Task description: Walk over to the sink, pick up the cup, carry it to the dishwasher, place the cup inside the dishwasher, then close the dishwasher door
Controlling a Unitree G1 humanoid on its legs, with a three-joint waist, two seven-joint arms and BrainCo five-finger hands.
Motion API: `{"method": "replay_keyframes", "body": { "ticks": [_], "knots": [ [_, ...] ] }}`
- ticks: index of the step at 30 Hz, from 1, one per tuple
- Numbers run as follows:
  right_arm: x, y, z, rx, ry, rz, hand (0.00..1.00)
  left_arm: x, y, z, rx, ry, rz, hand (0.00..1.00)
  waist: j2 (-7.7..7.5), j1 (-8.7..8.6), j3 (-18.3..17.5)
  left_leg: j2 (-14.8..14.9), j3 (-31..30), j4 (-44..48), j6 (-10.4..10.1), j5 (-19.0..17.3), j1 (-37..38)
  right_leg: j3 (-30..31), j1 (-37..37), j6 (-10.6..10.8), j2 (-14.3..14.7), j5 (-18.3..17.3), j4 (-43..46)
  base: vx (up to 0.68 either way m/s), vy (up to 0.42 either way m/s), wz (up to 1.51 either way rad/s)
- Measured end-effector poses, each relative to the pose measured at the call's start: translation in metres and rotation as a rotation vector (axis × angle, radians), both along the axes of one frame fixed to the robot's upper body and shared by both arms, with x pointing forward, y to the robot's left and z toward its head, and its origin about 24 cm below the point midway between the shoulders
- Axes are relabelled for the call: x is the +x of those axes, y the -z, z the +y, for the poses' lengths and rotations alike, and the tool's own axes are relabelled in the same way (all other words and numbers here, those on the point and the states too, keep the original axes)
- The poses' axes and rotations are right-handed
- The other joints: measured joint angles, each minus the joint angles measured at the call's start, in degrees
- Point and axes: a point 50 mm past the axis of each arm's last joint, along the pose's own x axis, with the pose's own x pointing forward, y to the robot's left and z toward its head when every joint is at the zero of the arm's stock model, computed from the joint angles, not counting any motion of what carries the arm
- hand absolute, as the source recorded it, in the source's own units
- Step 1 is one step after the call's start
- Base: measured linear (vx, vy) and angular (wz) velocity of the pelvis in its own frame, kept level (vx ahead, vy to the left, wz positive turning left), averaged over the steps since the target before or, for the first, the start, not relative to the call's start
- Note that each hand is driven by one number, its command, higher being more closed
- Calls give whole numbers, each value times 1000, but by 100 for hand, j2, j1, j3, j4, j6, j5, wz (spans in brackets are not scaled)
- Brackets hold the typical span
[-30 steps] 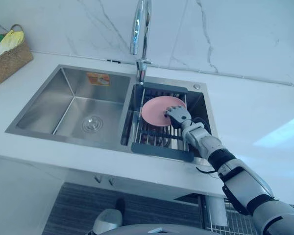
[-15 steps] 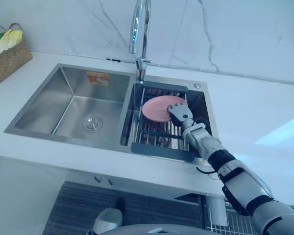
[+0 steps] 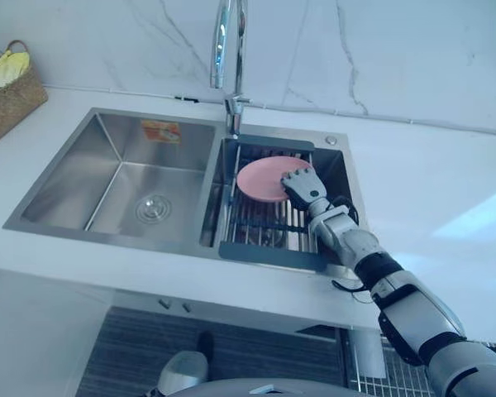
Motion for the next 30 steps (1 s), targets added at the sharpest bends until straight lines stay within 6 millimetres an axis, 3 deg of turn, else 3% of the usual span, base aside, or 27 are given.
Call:
{"method": "replay_keyframes", "body": {
  "ticks": [7,18,25,30],
  "knots": [
    [-2,-20,6,-82,-95,-38,100,0,0,1,7,9,-4,0,-11,-20,9,29,113,0,-8,-13,-1,106,-89,5,4,14,2,-2,-9,-9],
    [-7,-29,13,-148,-188,-66,100,-3,0,1,13,7,-8,0,-14,-112,7,43,175,0,-8,-13,0,171,-128,4,4,38,4,-2,-4,-2],
    [-6,-39,0,-147,-154,-102,100,-5,0,2,14,6,-4,0,-21,-175,2,47,228,0,-5,-11,2,271,-159,6,3,68,6,-8,-9,-4],
    [-13,-64,-12,-88,-142,-231,100,-8,0,2,16,5,2,0,-32,-289,-6,51,336,0,-4,-11,11,399,-202,8,-3,121,-5,-10,5,-10]
  ]
}}
